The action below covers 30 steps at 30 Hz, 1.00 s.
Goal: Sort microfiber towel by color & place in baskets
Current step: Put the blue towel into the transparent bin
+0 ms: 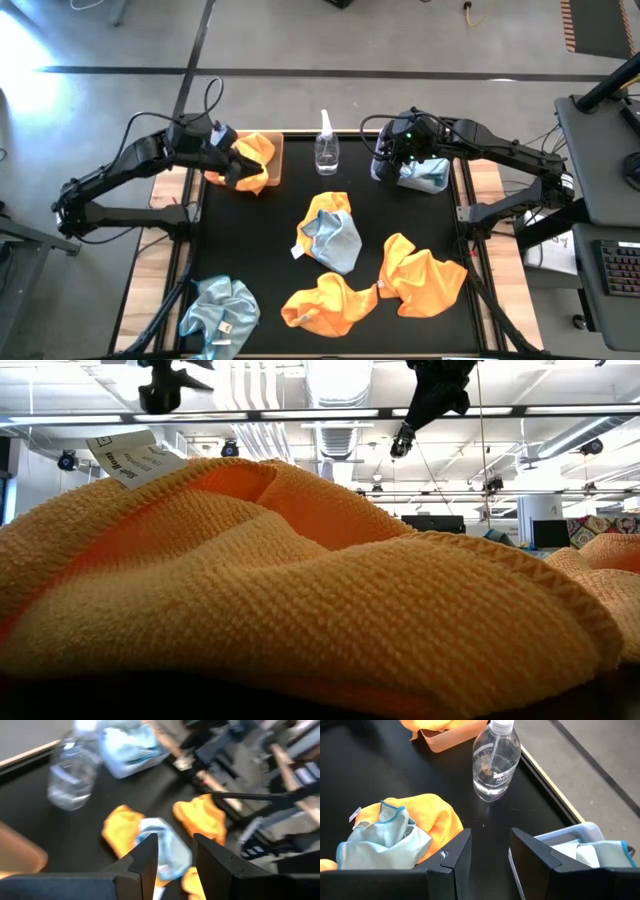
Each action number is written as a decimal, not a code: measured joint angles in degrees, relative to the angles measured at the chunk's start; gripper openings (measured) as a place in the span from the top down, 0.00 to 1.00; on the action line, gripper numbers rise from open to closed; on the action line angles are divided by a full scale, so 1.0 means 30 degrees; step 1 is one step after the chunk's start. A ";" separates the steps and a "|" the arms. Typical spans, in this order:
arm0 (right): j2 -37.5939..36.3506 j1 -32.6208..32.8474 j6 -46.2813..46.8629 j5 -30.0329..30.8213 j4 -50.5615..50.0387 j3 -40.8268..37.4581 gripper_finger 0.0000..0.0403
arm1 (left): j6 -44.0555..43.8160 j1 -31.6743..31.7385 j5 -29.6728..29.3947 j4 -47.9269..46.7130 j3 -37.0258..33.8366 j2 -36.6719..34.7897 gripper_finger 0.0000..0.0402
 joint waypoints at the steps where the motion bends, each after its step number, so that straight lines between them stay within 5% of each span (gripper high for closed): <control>1: 0.0000 0.0000 0.0268 -0.0001 -0.0109 0.0000 0.68 | -0.0333 -0.0367 -0.0009 0.0252 0.0007 0.0007 0.73; 8: 0.0000 0.0007 0.2629 -0.0501 -0.1480 -0.0007 0.68 | -0.1547 -0.2270 -0.1153 0.0521 0.0000 0.0431 0.73; 14: 0.0043 0.0395 0.4329 -0.3183 -0.1564 -0.0425 0.68 | -0.1549 -0.2890 -0.1775 0.0548 0.0000 0.1106 0.73; 30: 0.4461 0.4834 0.7166 -0.3229 -0.1324 -0.0554 0.68 | -0.1498 -0.2885 -0.2098 0.0542 -0.0007 0.1507 0.73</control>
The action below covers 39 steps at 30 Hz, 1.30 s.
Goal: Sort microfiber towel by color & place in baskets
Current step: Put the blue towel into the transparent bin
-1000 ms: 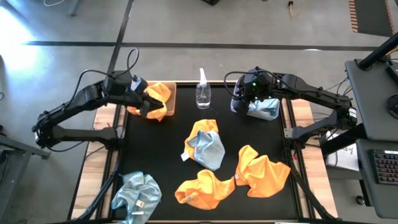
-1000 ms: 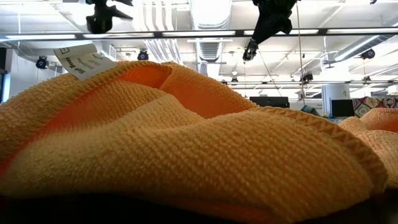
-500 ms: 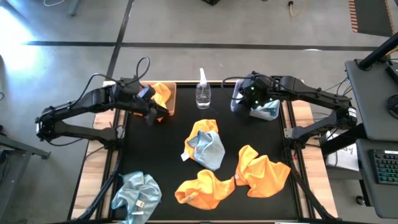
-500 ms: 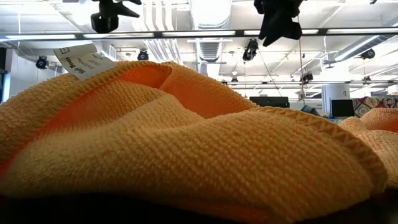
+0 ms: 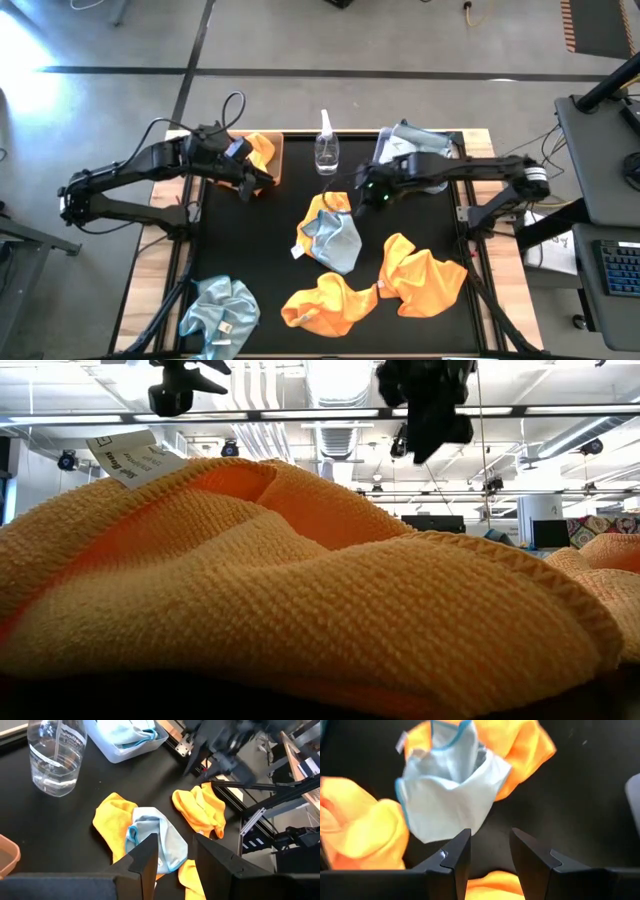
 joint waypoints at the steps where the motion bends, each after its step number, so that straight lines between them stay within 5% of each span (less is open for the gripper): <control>1: 0.0346 0.0120 0.0022 0.0049 0.0000 0.0000 0.68 | 0.0127 0.0000 -0.0006 0.0000 0.0000 -0.0028 0.73; 18: 0.3875 0.1436 -0.1541 0.0725 0.2955 0.0022 0.68 | 0.3304 0.0000 0.0027 -0.0874 -0.0007 -0.1033 0.73; 39: 0.5890 0.1927 -1.7235 0.4280 0.4479 0.0029 0.68 | 0.4963 0.0000 0.0036 -0.1710 -0.0007 -0.1794 0.73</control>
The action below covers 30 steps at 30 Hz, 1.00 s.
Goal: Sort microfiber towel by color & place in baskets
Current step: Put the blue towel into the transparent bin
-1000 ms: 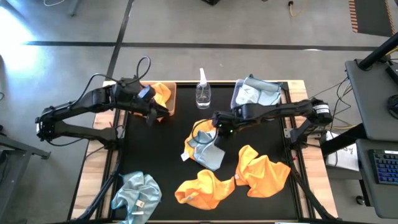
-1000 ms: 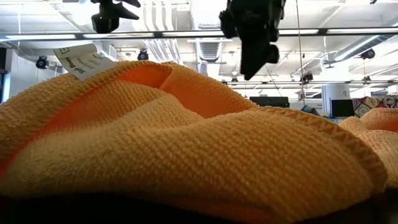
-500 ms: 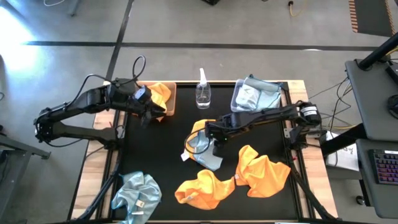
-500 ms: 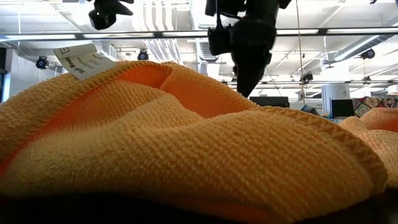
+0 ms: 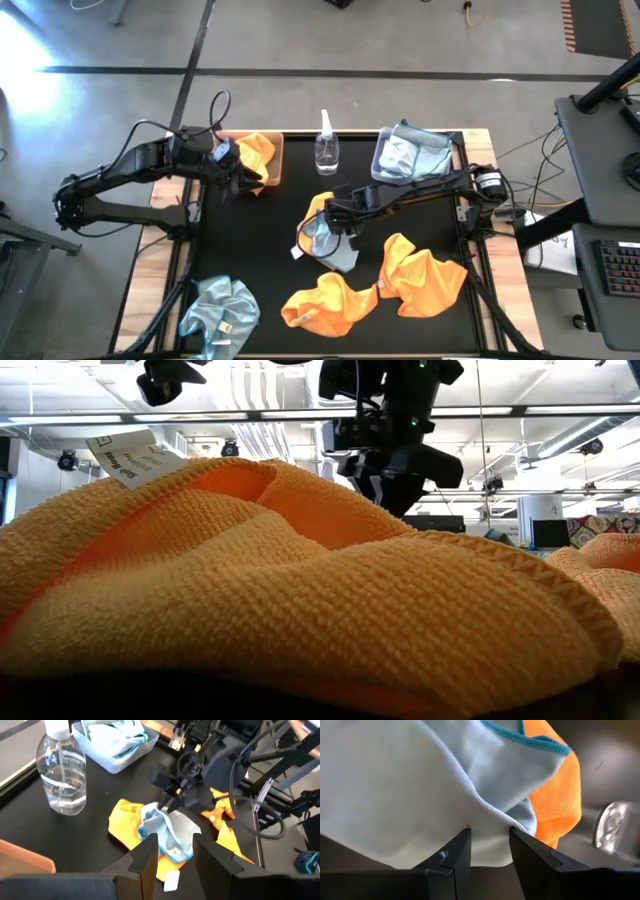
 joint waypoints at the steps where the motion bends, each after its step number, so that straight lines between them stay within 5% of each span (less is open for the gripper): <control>1: -0.0019 0.0000 -0.0536 -0.0005 0.0100 0.0000 0.68 | 0.0007 0.0000 0.0000 -0.0142 0.0000 -0.0032 0.73; 13: -0.0039 0.0000 -0.5371 -0.0041 0.1959 0.0000 0.68 | 0.0094 0.0000 0.0000 -0.0402 0.0000 -0.0674 0.73; 19: -0.0056 0.0000 -0.3082 -0.0391 0.1881 0.0000 0.68 | 0.0089 0.0000 -0.0011 -0.0920 0.0000 -0.1180 0.73; 26: -0.0063 0.0002 -0.1618 -0.4354 0.1867 0.0000 0.68 | 0.0087 0.0000 -0.0029 -0.0986 0.0000 -0.1727 0.73; 30: -0.0063 0.0015 -0.1559 -0.4590 0.1859 0.0000 0.68 | 0.0093 0.0000 -0.0084 -0.1008 0.0000 -0.1938 0.73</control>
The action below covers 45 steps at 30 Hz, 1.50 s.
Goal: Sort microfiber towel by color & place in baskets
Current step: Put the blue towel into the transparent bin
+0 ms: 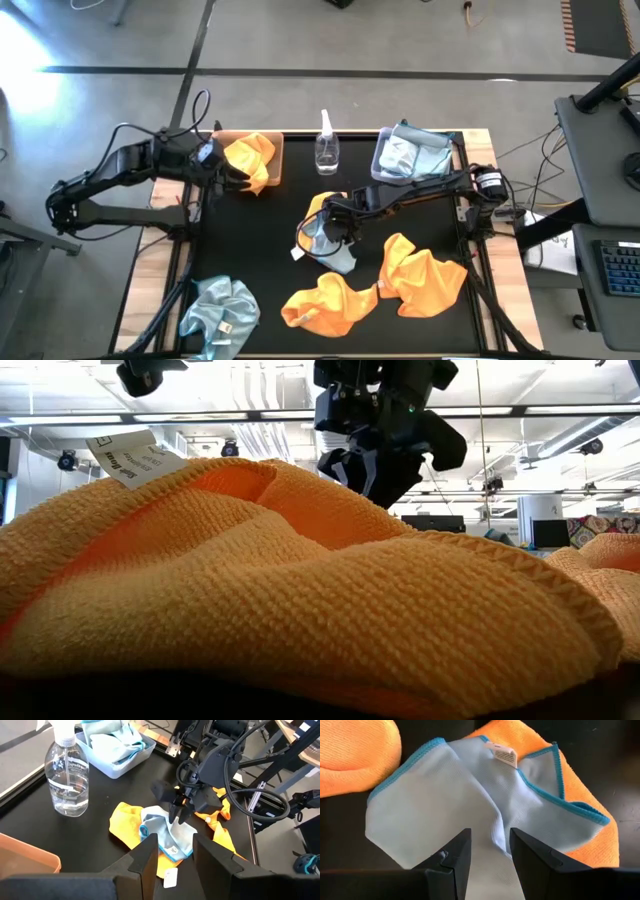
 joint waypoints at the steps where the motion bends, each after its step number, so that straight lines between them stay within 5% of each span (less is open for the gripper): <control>1: 0.0000 0.0000 0.0004 0.0008 0.0000 0.0000 0.68 | 0.0045 0.0000 -0.0137 -0.0007 0.0000 -0.0038 0.73; 21: 0.0012 0.0073 -0.0062 0.0015 0.0042 -0.1377 0.68 | 0.0067 0.0000 -0.0477 -0.0423 0.0000 -0.0429 0.73; 29: 0.1806 0.0128 0.0849 0.0116 0.0125 -0.1404 0.68 | -0.0068 0.0000 -0.0484 -0.0421 0.0000 -0.0442 0.73; 35: 0.2882 0.0404 0.0864 0.2019 0.0355 -0.0992 0.68 | -0.0086 0.0000 -0.0484 -0.0444 0.0000 -0.0516 0.73; 45: 0.3105 0.0357 0.0951 0.2105 0.0433 -0.0234 0.73 | -0.0086 0.0000 -0.0484 -0.0444 0.0000 -0.0567 0.73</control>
